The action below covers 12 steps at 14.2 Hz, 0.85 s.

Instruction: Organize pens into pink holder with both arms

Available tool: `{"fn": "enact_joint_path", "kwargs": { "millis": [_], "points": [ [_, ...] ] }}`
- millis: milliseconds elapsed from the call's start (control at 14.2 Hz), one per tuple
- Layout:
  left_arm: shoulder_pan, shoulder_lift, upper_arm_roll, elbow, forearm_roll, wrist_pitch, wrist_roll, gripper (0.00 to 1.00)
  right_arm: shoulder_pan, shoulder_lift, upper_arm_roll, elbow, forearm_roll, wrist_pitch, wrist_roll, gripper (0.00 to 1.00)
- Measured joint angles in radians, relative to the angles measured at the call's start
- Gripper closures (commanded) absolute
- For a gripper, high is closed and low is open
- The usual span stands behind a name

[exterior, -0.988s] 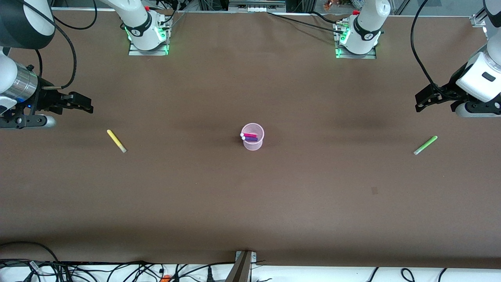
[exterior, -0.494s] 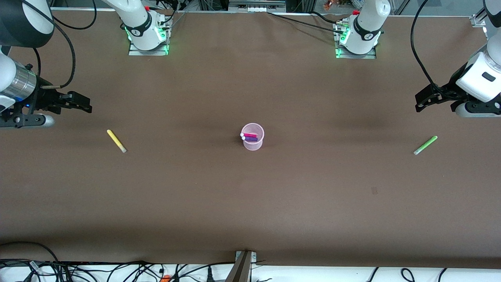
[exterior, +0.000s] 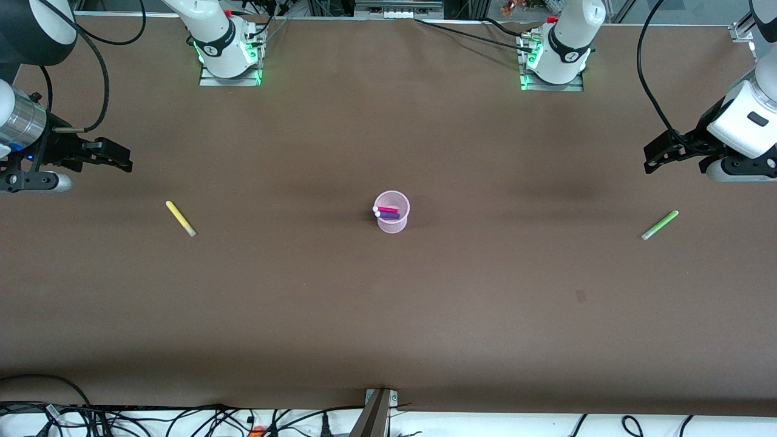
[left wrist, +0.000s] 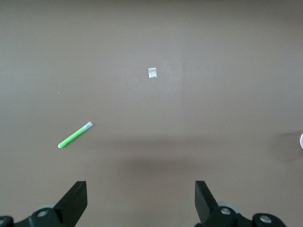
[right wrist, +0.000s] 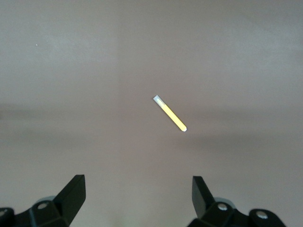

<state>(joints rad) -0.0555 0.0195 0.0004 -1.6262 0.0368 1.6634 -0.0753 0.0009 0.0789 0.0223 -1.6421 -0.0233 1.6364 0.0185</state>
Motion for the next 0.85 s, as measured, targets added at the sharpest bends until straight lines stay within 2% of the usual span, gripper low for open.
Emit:
{"fn": "enact_joint_path", "kwargs": {
  "millis": [846],
  "points": [
    [-0.002,0.005,0.000,0.000,0.000,0.000,0.005,0.00,0.000,-0.007,0.009,0.002,0.000,-0.001,0.020,0.00]
  ]
}}
